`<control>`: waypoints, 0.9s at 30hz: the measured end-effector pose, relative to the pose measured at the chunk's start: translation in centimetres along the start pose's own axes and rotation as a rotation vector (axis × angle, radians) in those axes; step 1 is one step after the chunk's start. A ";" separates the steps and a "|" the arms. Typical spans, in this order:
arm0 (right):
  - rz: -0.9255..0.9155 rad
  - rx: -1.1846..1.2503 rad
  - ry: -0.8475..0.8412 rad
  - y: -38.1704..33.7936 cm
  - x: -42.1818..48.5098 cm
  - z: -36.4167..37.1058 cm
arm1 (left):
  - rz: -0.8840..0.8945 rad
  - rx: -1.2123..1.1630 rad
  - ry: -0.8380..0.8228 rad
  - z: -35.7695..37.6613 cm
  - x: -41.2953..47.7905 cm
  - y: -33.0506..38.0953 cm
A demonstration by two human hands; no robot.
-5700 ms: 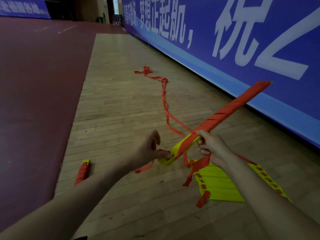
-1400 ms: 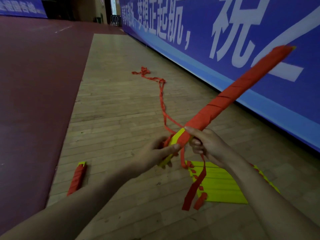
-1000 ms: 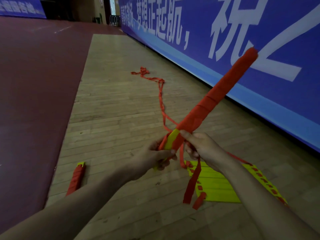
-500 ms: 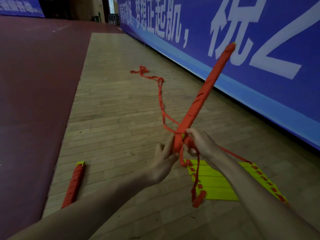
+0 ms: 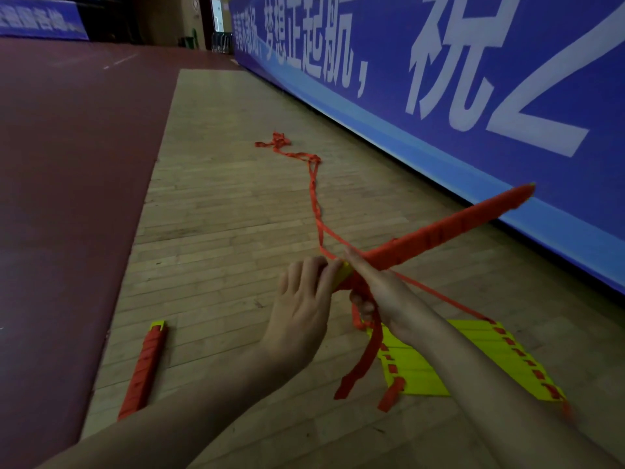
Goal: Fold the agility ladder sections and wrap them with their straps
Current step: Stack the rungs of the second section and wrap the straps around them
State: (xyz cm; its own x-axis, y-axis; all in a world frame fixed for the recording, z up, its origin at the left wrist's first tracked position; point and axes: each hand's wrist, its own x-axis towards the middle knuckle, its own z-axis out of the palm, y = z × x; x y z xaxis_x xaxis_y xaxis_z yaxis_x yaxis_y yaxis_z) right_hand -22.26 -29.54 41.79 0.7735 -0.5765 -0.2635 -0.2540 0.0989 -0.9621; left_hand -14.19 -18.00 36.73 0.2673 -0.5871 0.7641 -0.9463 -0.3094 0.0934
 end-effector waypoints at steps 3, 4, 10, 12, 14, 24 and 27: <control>0.068 0.130 0.005 -0.1 0.1 0.1 | 0.138 0.081 0.002 -0.1 -0.2 -0.1; 0.071 0.158 0.010 -0.1 0.2 0.1 | 0.137 0.076 -0.018 -0.1 -0.2 0.0; 0.017 0.203 0.004 0.2 0.6 -0.6 | -0.154 -0.480 -0.109 -1.2 1.0 0.6; -0.011 0.200 -0.004 0.2 0.7 -0.9 | -0.458 -0.749 -0.169 -2.0 1.8 0.5; -0.053 0.193 -0.021 0.0 0.7 -1.3 | -0.795 -0.966 -0.300 -2.9 2.4 0.2; -0.164 0.079 -0.190 -0.6 -0.1 -1.9 | -1.069 -1.801 -0.856 -4.8 3.0 -0.8; -0.156 -0.022 -0.174 -0.6 -0.2 -2.2 | -1.004 -1.775 -0.791 -4.2 2.9 -1.1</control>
State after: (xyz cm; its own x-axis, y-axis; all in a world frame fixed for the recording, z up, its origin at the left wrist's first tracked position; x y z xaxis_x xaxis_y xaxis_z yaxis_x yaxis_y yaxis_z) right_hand -23.57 -31.29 42.57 0.8925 -0.4345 -0.1213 -0.1341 0.0011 -0.9910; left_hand -13.10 -16.19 41.50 0.2002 -0.9585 -0.2030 0.5029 -0.0772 0.8609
